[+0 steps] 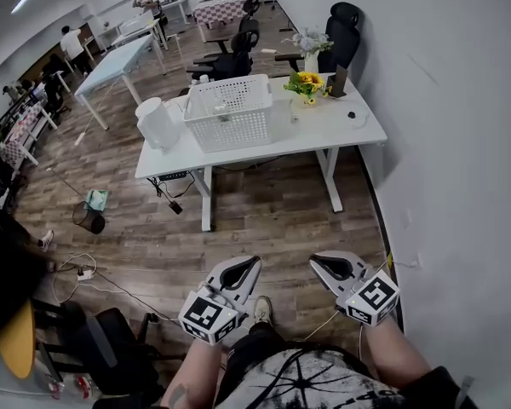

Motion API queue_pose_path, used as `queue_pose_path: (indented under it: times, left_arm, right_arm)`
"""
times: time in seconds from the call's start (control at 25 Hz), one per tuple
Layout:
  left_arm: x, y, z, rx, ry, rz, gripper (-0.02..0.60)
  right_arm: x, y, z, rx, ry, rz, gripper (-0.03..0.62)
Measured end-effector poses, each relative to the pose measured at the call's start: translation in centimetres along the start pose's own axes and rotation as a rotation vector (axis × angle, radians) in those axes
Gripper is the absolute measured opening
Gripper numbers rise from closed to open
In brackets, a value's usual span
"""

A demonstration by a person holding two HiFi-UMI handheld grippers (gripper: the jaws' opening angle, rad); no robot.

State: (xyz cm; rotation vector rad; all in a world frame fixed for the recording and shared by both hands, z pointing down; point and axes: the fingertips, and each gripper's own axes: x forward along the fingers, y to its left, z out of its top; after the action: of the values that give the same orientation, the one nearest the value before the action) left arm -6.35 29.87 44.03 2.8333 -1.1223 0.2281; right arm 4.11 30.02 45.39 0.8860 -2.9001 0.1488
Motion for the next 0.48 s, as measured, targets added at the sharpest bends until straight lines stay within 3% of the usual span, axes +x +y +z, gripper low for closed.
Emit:
queue_pose_path:
  times: [0.48]
  left_arm:
    - [4.4, 11.3, 0.8, 0.000, 0.010, -0.088, 0.011]
  right_arm:
    - [9.6, -5.9, 1.7, 0.019, 0.011, -0.086, 0.023]
